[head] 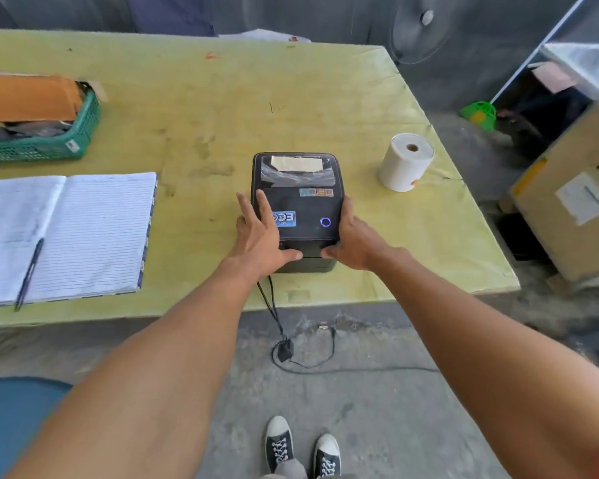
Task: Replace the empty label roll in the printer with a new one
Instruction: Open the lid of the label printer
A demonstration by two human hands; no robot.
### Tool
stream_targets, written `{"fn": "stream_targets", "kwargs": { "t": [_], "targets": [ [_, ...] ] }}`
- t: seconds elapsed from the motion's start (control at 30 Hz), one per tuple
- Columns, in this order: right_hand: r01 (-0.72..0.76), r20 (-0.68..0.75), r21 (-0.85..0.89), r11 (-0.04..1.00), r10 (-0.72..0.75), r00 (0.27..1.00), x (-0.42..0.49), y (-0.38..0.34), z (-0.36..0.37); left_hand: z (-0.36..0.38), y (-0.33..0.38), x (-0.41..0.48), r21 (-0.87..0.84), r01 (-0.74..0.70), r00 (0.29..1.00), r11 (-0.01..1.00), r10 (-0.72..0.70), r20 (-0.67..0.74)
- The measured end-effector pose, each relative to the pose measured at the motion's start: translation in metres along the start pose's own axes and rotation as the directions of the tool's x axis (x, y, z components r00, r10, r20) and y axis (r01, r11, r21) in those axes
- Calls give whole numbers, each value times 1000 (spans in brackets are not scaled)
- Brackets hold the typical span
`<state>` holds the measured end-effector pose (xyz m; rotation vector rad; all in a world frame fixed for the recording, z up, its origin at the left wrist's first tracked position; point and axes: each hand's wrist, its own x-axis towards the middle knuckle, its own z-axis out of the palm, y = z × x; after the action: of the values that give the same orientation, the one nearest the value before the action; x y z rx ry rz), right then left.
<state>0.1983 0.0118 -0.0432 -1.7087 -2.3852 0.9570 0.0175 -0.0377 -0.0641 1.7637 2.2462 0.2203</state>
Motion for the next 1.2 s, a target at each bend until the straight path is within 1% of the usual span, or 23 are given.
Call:
{"fn": "stream_targets", "kwargs": {
  "t": [0.13, 0.3, 0.53, 0.7, 0.83, 1.0, 1.07, 1.2],
  "targets": [
    [7, -5, 24, 1000, -7, 1000, 6, 5, 14, 0, 2, 0, -8, -7, 1000, 1000, 7, -25],
    [10, -53, 58, 998, -7, 999, 7, 10, 19, 4, 1, 1, -4, -15, 998, 1000, 15, -66],
    [28, -23, -16, 999, -28, 999, 4, 9, 16, 8, 0, -1, -28, -3, 997, 1000, 1, -83],
    [35, -29, -83, 996, -37, 999, 3, 10, 15, 10, 0, -2, -28, 6, 997, 1000, -8, -73],
    [33, -21, -120, 992, -35, 999, 5, 11, 14, 11, -1, -3, 13, -4, 995, 1000, 5, -99],
    [33, -23, -160, 987, -37, 999, 6, 11, 12, 6, 1, 0, 28, 4, 997, 1000, -2, -73],
    [26, -11, -171, 985, -28, 1000, 7, 11, 10, 4, 1, 1, 10, 5, 998, 1000, -4, -62],
    [20, 14, -199, 980, -18, 1000, 9, 9, 3, -4, 1, 1, -84, 8, 999, 996, -11, -38]
  ]
}}
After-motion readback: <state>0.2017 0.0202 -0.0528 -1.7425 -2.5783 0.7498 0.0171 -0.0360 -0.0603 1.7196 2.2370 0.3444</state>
